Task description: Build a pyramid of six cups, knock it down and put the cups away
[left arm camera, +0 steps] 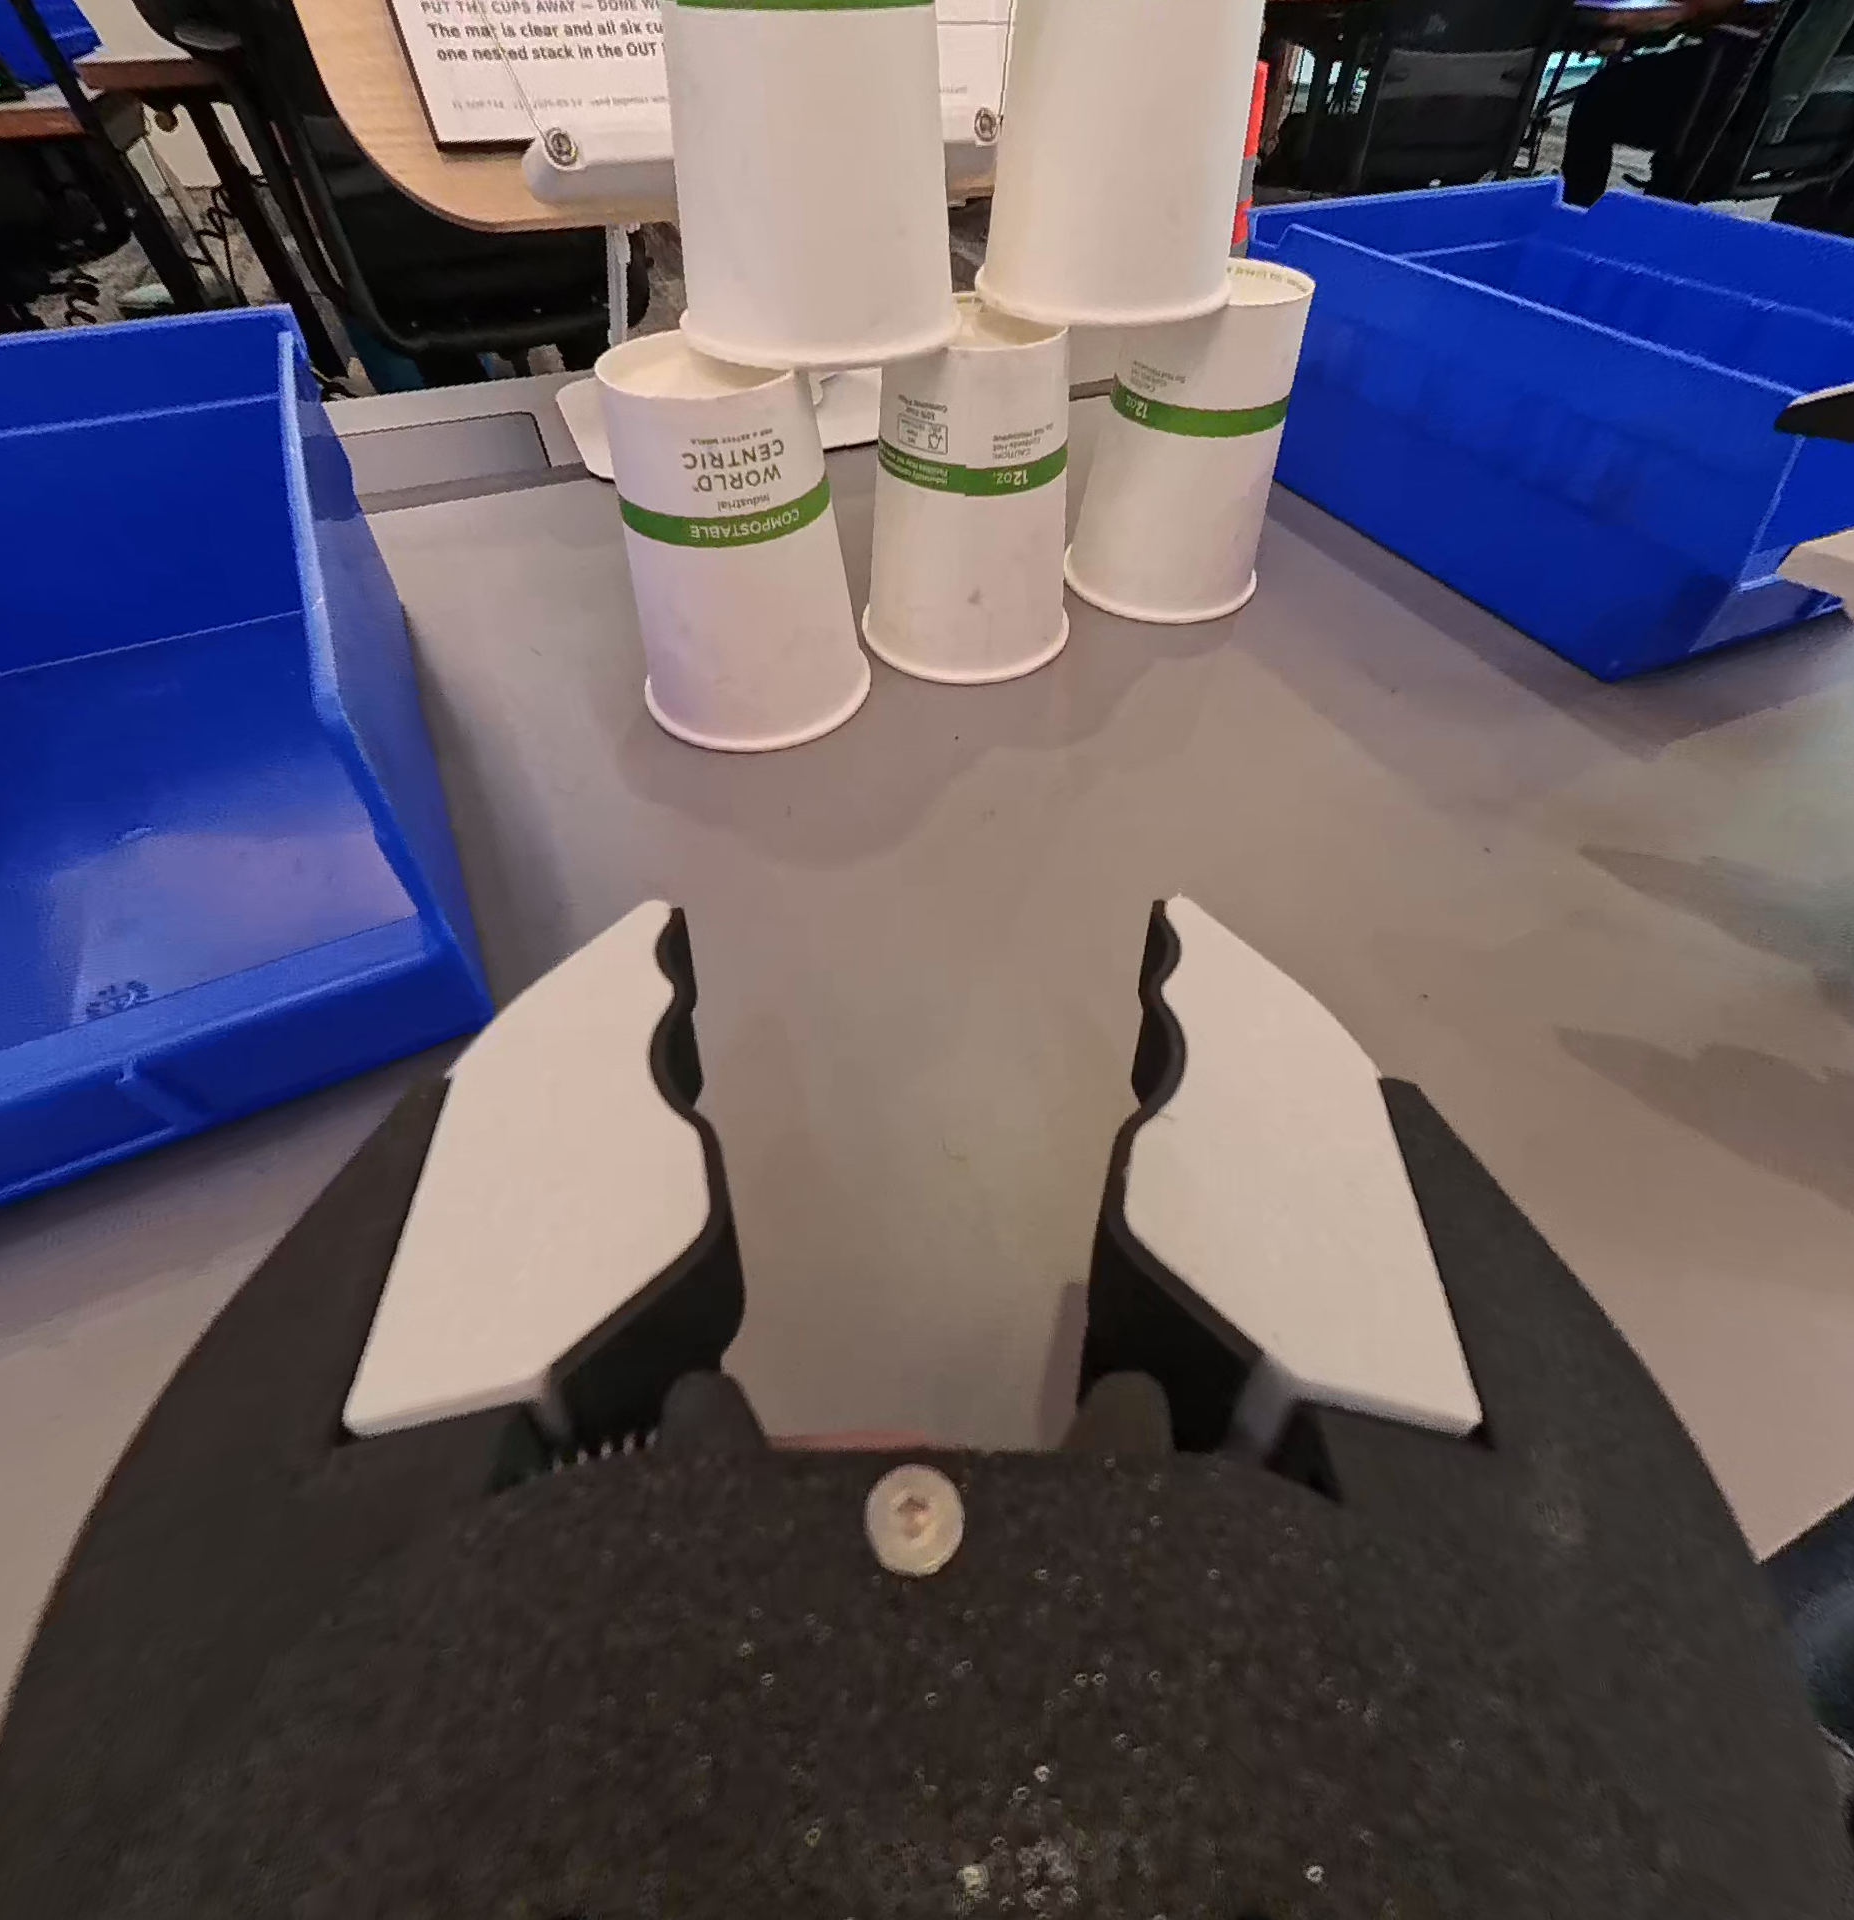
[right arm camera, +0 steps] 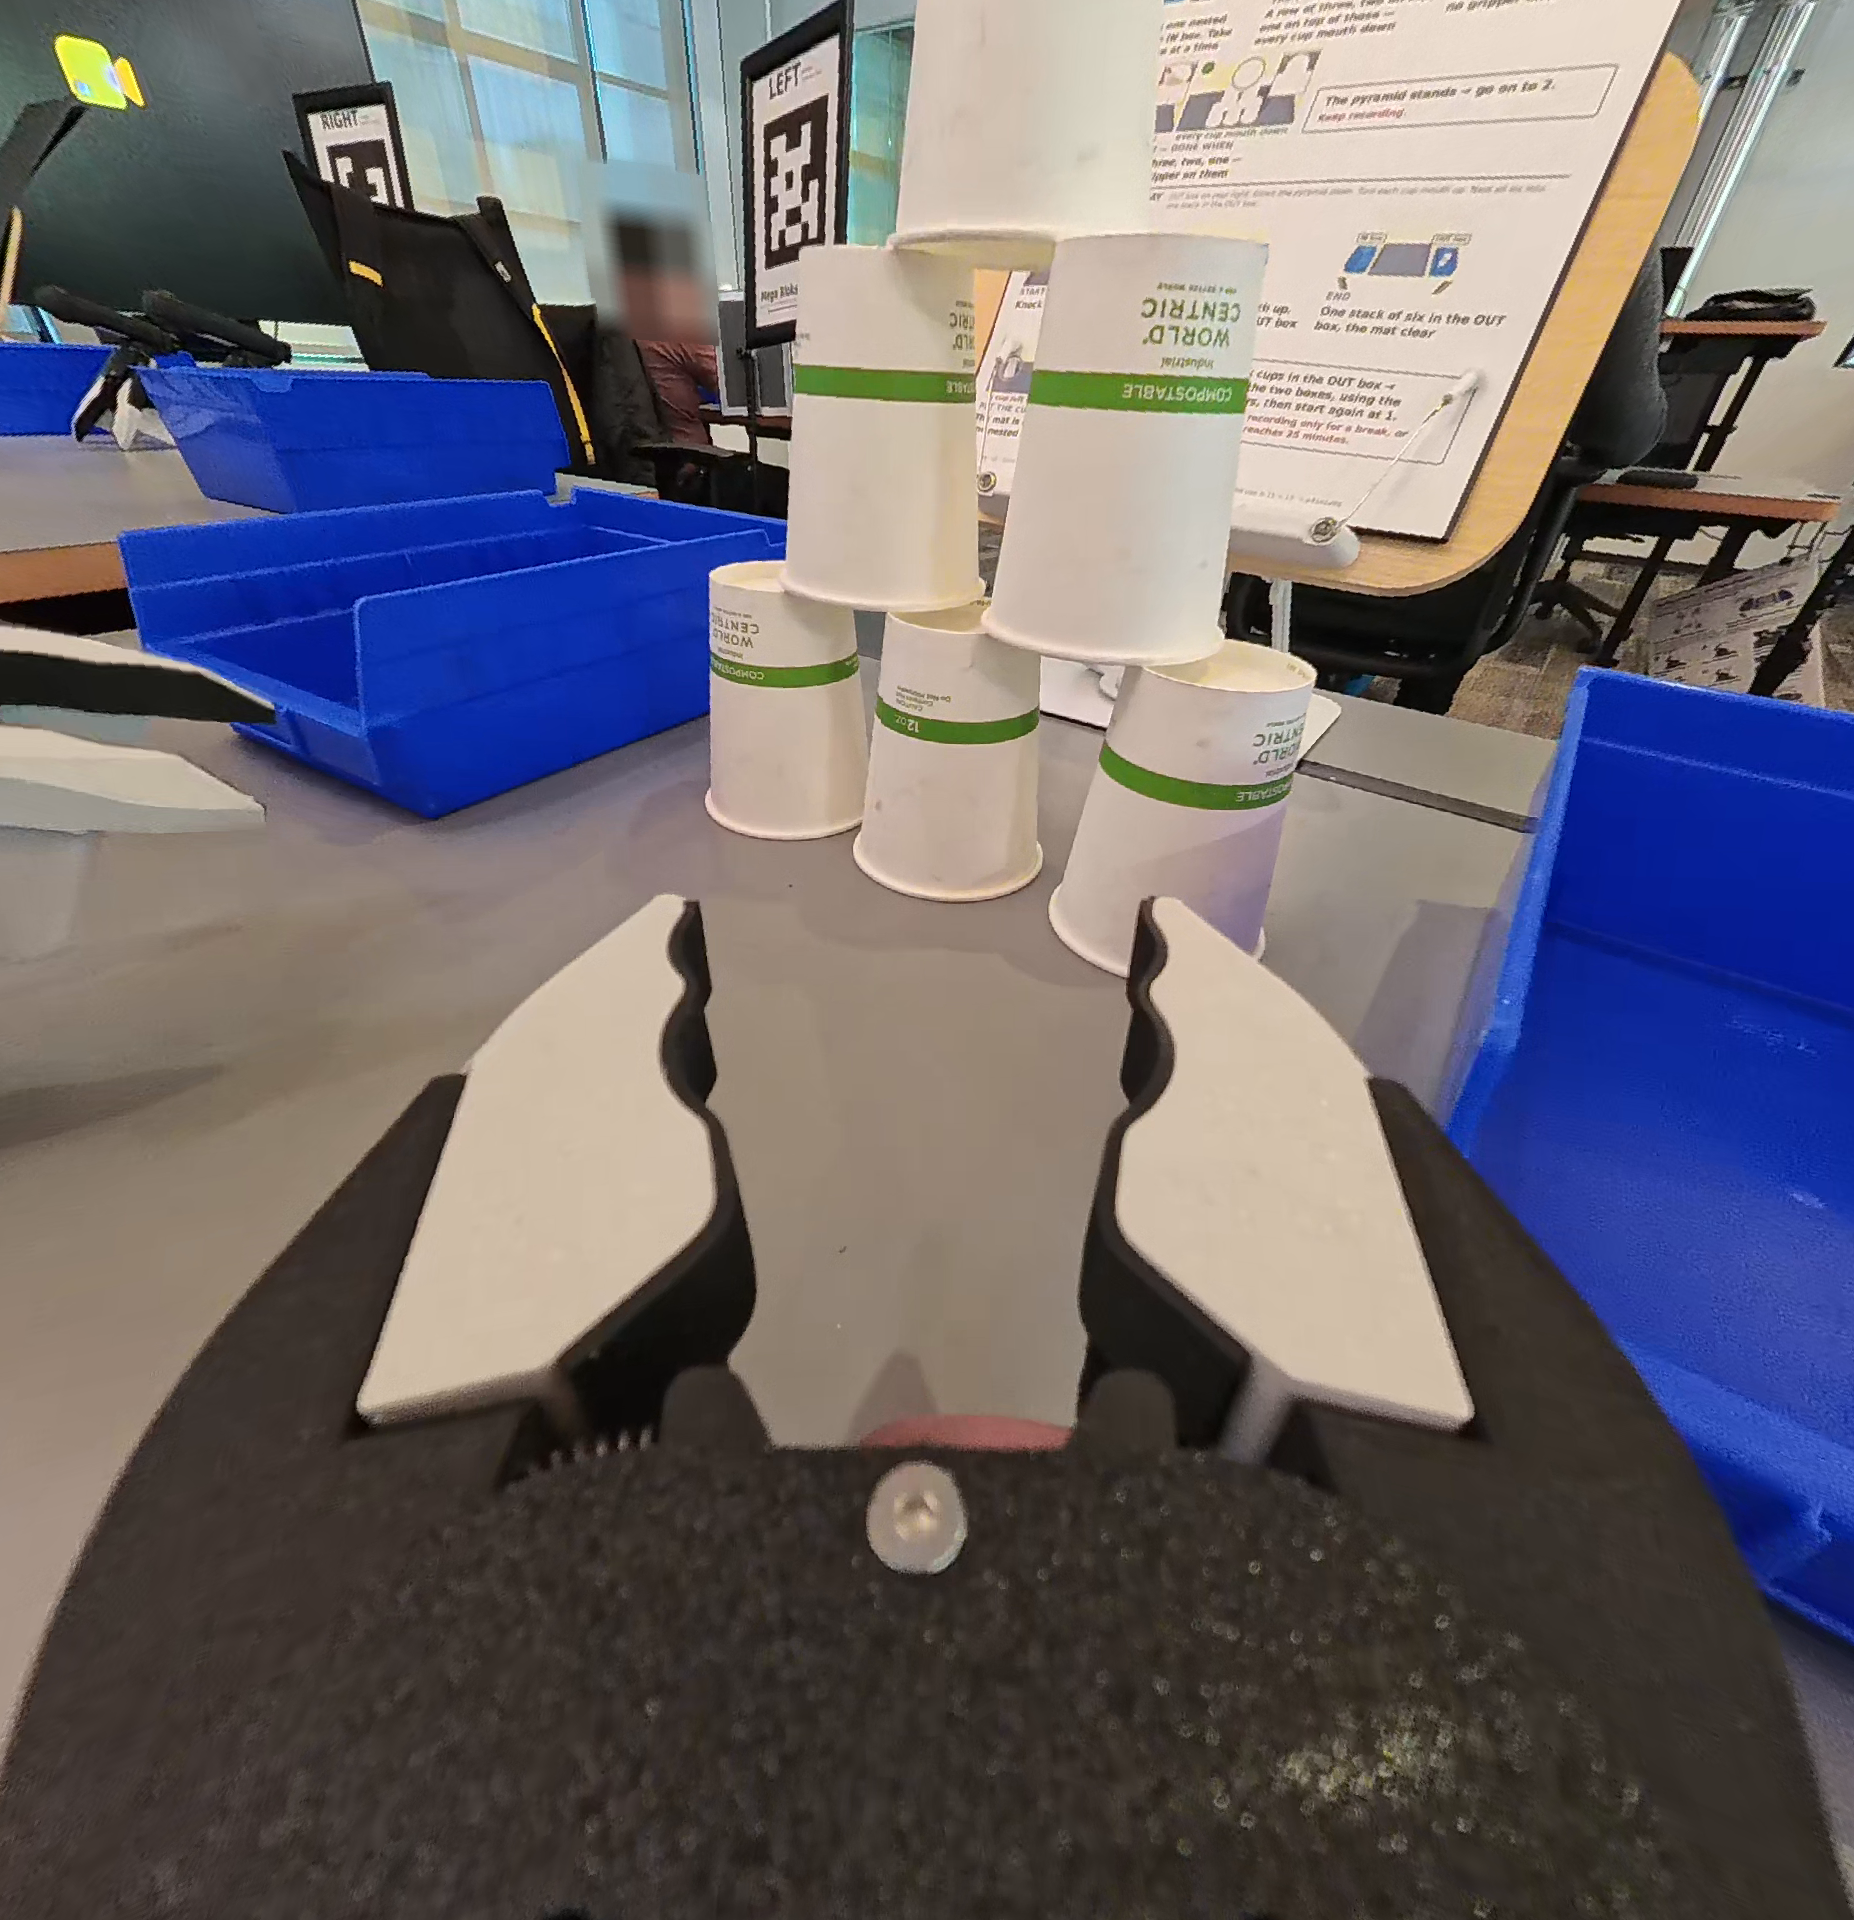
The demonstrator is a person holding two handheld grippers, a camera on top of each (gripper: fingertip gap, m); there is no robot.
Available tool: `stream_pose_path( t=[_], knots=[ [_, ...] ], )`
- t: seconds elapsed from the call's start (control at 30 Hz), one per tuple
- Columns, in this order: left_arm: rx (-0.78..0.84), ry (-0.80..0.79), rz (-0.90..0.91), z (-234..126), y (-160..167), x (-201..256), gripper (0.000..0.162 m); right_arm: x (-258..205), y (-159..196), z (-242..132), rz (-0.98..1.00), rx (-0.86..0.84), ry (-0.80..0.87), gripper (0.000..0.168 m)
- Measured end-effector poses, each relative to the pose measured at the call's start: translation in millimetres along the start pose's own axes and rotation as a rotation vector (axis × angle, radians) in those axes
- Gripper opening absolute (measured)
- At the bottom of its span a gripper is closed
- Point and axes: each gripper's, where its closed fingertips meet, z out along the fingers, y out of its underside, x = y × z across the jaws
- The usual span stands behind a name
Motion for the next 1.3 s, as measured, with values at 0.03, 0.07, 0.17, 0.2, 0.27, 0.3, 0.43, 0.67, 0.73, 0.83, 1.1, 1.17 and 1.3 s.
stream_pose_path(
  t=[0.03, 0.07, 0.17, 0.2, 0.27, 0.3, 0.43, 0.67, 0.73, 0.83, 1.1, 1.17, 1.3],
  knots=[
    [-0.003, 0.000, 0.001, 0.2, 0.5, 0.1, 0.081, 0.1, 0.1, 0.0, 0.000, 0.000, 0.001, 0.077],
    [-0.002, 0.001, 0.000, 0.3, 0.4, 0.1, 0.081, 0.1, 0.0, 0.0, 0.000, 0.001, 0.001, 0.077],
    [-0.007, 0.000, 0.000, 0.8, 1.4, 0.0, 0.081, 0.1, 0.4, 0.1, 0.000, -0.001, 0.002, 0.077],
    [-0.013, 0.000, 0.001, 1.4, 2.6, -0.1, 0.081, 0.2, 0.3, 0.0, 0.000, -0.001, 0.003, 0.077],
    [-0.026, -0.004, -0.001, 2.4, 4.9, -1.0, 0.081, 0.3, 0.3, -0.1, 0.000, 0.000, 0.003, 0.077],
    [-0.022, -0.003, -0.005, 2.2, 4.2, -1.2, 0.081, 0.4, 0.5, 0.0, -0.001, -0.001, 0.004, 0.077],
    [-0.022, 0.001, -0.009, 2.1, 4.1, -1.4, 0.081, 0.9, 1.2, 0.4, -0.007, -0.004, 0.010, 0.077],
    [-0.032, 0.007, -0.008, 3.6, 5.9, -0.4, 0.081, -1.1, 2.3, 1.1, -0.030, -0.012, 0.010, 0.076],
    [-0.041, 0.011, -0.009, 4.5, 7.6, 0.1, 0.081, -1.3, 2.8, 1.3, -0.039, -0.016, 0.014, 0.076],
    [-0.048, 0.012, -0.011, 5.2, 8.8, 0.2, 0.081, 0.0, 4.8, 1.3, -0.070, -0.034, 0.037, 0.074],
    [-0.040, 0.020, -0.042, -1.1, 6.8, 1.6, 0.077, -50.4, 13.7, -6.1, -0.683, -0.242, 0.098, 0.000],
    [-0.042, 0.019, -0.039, -1.8, 6.6, 0.3, 0.077, -82.0, 14.4, -6.7, -0.840, -0.274, 0.079, 0.000],
    [-0.045, 0.033, -0.054, 0.0, 5.6, -2.3, 0.076, -100.0, 10.4, 24.6, -1.145, -0.237, 0.143, 0.000]
  ],
)
